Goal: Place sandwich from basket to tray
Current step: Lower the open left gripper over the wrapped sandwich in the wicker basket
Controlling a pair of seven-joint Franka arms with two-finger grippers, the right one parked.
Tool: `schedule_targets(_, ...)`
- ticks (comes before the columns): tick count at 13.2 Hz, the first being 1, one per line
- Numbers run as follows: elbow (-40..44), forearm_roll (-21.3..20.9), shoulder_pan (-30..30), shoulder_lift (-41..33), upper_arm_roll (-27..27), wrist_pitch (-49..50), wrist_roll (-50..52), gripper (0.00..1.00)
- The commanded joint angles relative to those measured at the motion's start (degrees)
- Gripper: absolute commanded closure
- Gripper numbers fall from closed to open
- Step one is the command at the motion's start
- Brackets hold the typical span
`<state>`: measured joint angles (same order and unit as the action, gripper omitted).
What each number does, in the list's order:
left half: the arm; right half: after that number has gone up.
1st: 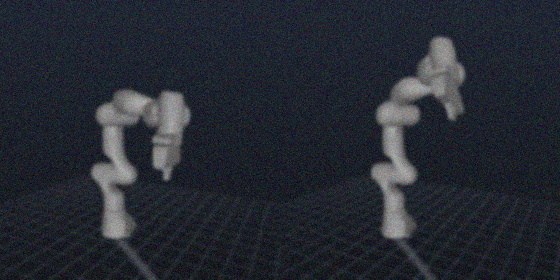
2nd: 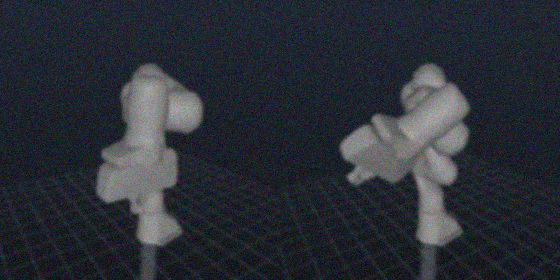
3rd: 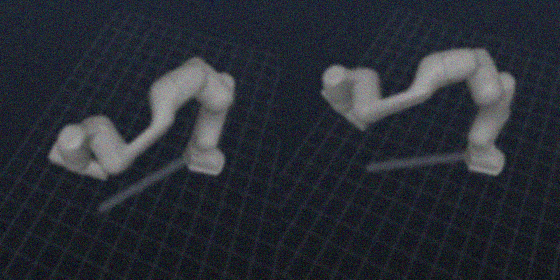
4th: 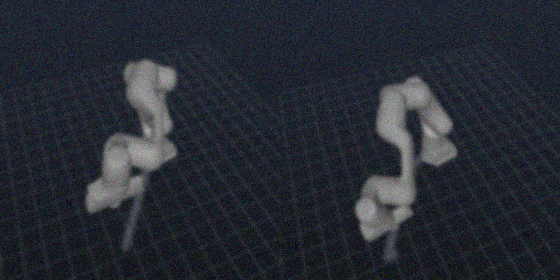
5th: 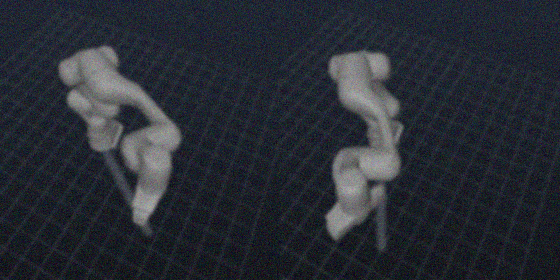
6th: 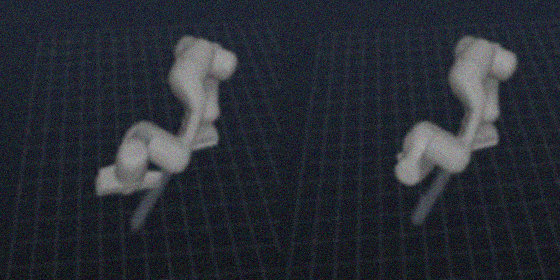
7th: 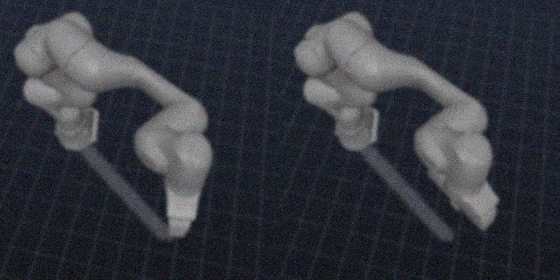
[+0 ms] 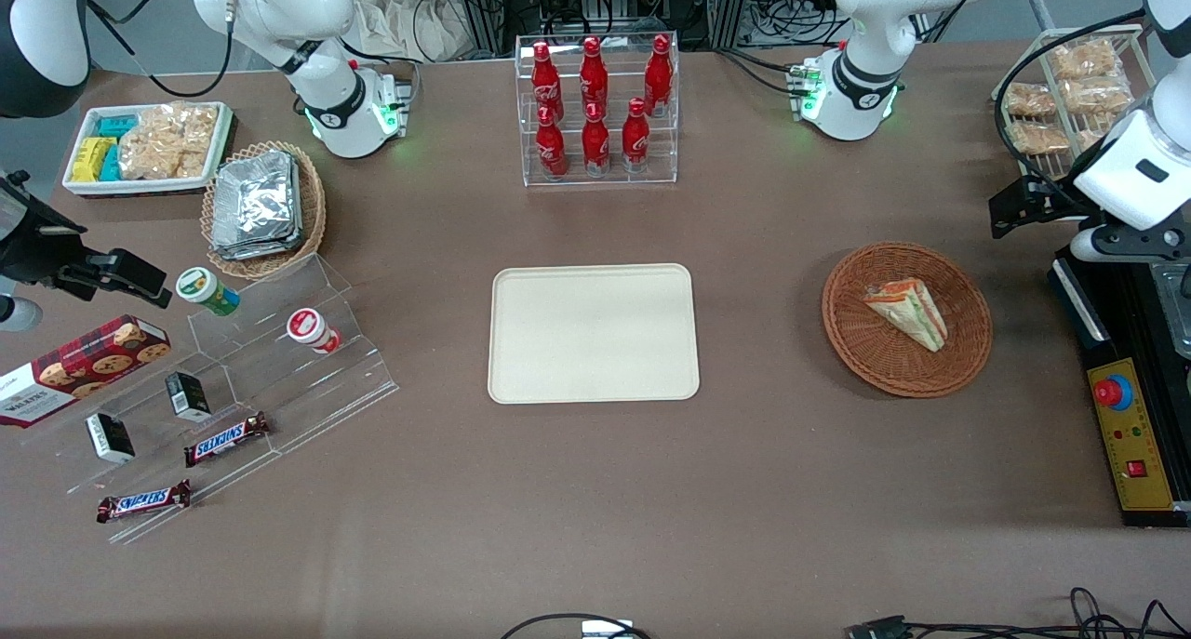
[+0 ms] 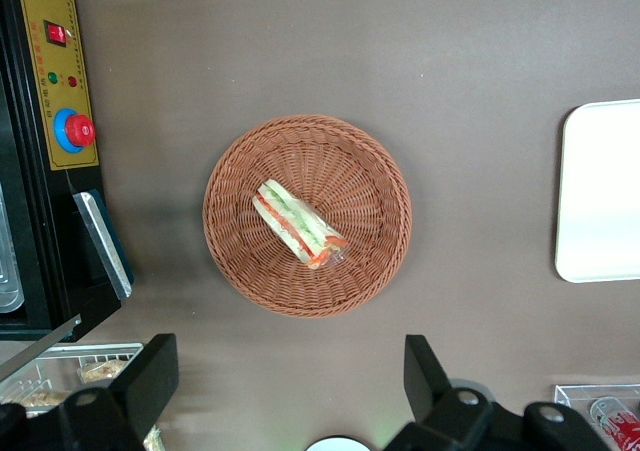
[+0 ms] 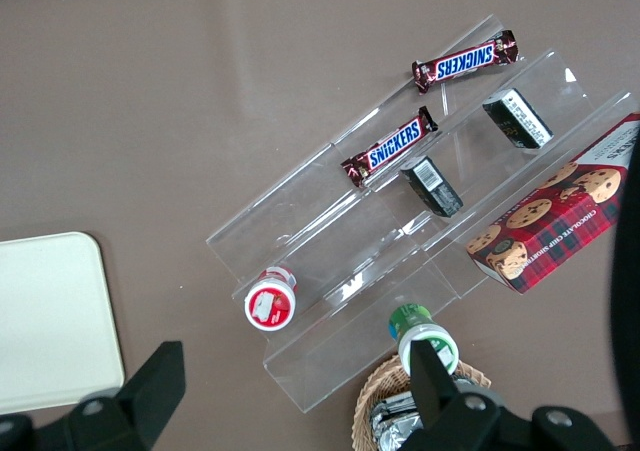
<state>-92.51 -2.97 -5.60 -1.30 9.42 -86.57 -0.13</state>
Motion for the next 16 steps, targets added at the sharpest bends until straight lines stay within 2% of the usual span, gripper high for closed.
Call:
schedule_targets(1, 0.0, 1.0, 0.9, -0.6, -1.1, 1.9, -0.9, 0.00)
schedule_targets(6, -1.4, 1.2, 0.5, 1.7, -1.2, 2.4, 1.0, 0.00)
schedule_targets(8, -4.9, 1.0, 0.4, 1.7, -1.4, 0.3, 4.4, 0.00)
schedule_targets(13, -19.4, 0.9, -4.1, -0.8, -1.4, -14.7, 7.9, 0.00)
schedule_targets(16, -26.0, 0.9, -4.3, -1.4, -1.4, -21.5, 12.1, 0.00)
